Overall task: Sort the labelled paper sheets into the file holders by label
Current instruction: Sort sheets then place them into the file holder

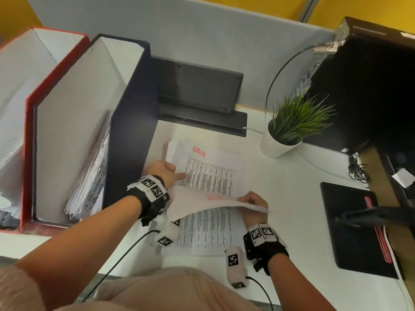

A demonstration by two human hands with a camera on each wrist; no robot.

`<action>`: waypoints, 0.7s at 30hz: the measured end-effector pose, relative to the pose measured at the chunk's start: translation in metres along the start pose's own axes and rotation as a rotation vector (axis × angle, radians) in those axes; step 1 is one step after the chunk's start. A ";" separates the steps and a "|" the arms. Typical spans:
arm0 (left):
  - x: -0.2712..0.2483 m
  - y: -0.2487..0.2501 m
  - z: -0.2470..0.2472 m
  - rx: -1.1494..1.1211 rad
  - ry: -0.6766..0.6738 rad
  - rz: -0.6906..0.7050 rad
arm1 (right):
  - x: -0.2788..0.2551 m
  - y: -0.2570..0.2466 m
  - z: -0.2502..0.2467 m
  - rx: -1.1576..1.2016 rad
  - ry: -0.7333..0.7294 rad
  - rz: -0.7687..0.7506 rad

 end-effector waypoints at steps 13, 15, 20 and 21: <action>-0.038 0.033 0.003 -0.422 -0.007 0.271 | 0.003 0.000 -0.011 0.090 0.097 0.050; -0.043 0.036 0.004 -0.552 -0.026 0.262 | 0.005 0.001 -0.007 0.149 0.035 0.047; -0.039 0.033 0.006 -0.551 -0.064 0.220 | 0.004 -0.014 0.002 -0.030 -0.074 -0.057; -0.036 0.030 0.004 -0.529 -0.045 0.202 | 0.004 -0.014 0.003 -0.073 -0.050 -0.070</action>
Point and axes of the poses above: each hand's wrist, its own x-axis towards the middle knuckle, its own z-axis out of the palm, y = z × x, the point moved 9 cm from there along x, towards the middle knuckle, and after that the axes turned 15 degrees about z, right-handed, at the moved point
